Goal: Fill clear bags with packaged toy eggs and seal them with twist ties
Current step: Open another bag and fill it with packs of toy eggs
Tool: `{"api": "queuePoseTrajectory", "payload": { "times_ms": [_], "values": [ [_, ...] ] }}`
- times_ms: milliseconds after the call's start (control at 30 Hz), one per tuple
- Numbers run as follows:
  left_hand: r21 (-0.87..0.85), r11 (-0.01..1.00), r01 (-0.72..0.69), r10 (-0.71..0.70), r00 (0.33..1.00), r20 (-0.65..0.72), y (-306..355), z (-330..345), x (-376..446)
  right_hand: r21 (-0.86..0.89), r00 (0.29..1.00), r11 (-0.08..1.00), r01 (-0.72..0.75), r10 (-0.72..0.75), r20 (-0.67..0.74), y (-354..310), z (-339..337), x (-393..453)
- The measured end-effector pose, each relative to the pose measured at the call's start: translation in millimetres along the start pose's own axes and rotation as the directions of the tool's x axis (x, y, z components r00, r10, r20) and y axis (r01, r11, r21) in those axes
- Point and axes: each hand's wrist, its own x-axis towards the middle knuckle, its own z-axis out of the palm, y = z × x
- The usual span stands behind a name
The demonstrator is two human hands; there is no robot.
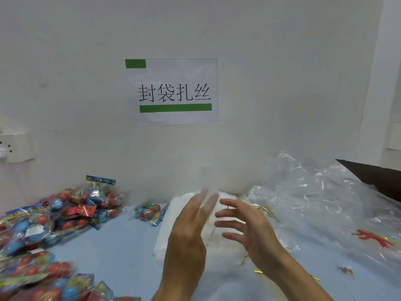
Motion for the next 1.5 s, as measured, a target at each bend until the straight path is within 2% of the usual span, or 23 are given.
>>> {"api": "queuePoseTrajectory", "payload": {
  "times_ms": [33, 100, 167, 200, 233, 300, 400, 567, 667, 767, 867, 933, 1133, 1233, 1367, 1500],
  "values": [
    [0.068, 0.992, -0.102, 0.100, 0.994, 0.035, 1, 2, 1, 0.169, 0.995, 0.983, -0.073, 0.060, 0.079, -3, -1, 0],
    [0.100, 0.967, -0.233, 0.221, 0.968, 0.119, 8, 6, 1, 0.374, 0.968, 0.913, -0.165, 0.077, 0.238, -7, -4, -2],
    [0.121, 0.951, -0.283, 0.252, 0.942, 0.223, 15, 9, 0, 0.500, 0.943, 0.837, -0.223, 0.054, 0.330, -10, -8, -4],
    [0.132, 0.956, -0.262, 0.216, 0.934, 0.286, 17, 11, -1, 0.524, 0.944, 0.824, -0.218, 0.041, 0.327, -11, -10, -4],
    [0.144, 0.964, -0.221, 0.161, 0.925, 0.344, 17, 13, -2, 0.515, 0.955, 0.838, -0.182, 0.026, 0.295, -12, -11, -3],
    [0.174, 0.975, -0.142, 0.055, 0.903, 0.425, 15, 15, -6, 0.398, 0.990, 0.914, -0.077, 0.022, 0.141, -11, -14, 2],
    [0.235, 0.968, -0.093, -0.029, 0.882, 0.469, 11, 15, -7, 0.255, 0.998, 0.966, -0.045, 0.057, -0.039, -7, -19, 9],
    [0.365, 0.930, -0.045, -0.131, 0.886, 0.444, 4, 12, -6, 0.147, 0.988, 0.987, -0.065, 0.084, -0.126, -9, -29, 11],
    [0.378, 0.926, -0.013, -0.169, 0.880, 0.444, 0, 12, -8, 0.109, 0.982, 0.992, -0.058, 0.077, -0.174, -8, -31, 11],
    [0.322, 0.945, 0.049, -0.195, 0.877, 0.439, -3, 14, -9, 0.087, 0.975, 0.996, -0.036, 0.054, -0.216, -6, -32, 11],
    [0.165, 0.954, 0.251, -0.295, 0.880, 0.371, -1, 16, -7, 0.058, 0.966, 0.998, 0.006, 0.009, -0.260, -5, -32, 11],
    [0.065, 0.937, 0.343, -0.346, 0.890, 0.297, 3, 16, -5, 0.033, 0.963, 0.999, 0.030, -0.021, -0.268, -3, -31, 10],
    [-0.121, 0.917, 0.379, -0.367, 0.924, 0.111, 10, 15, -1, -0.021, 0.967, 0.998, 0.055, -0.059, -0.246, 4, -26, 13],
    [-0.215, 0.872, 0.439, -0.412, 0.897, 0.159, 8, 16, 1, -0.050, 0.992, 0.998, 0.049, -0.054, -0.116, 9, -22, 11],
    [-0.164, 0.867, 0.471, -0.427, 0.870, 0.246, 3, 19, -2, -0.140, 0.999, 0.990, 0.011, -0.006, 0.034, 8, -20, 8],
    [-0.151, 0.895, 0.421, -0.388, 0.899, 0.205, -1, 19, -1, -0.214, 0.998, 0.977, -0.004, -0.010, -0.066, 8, -21, 10]
  ]
}}
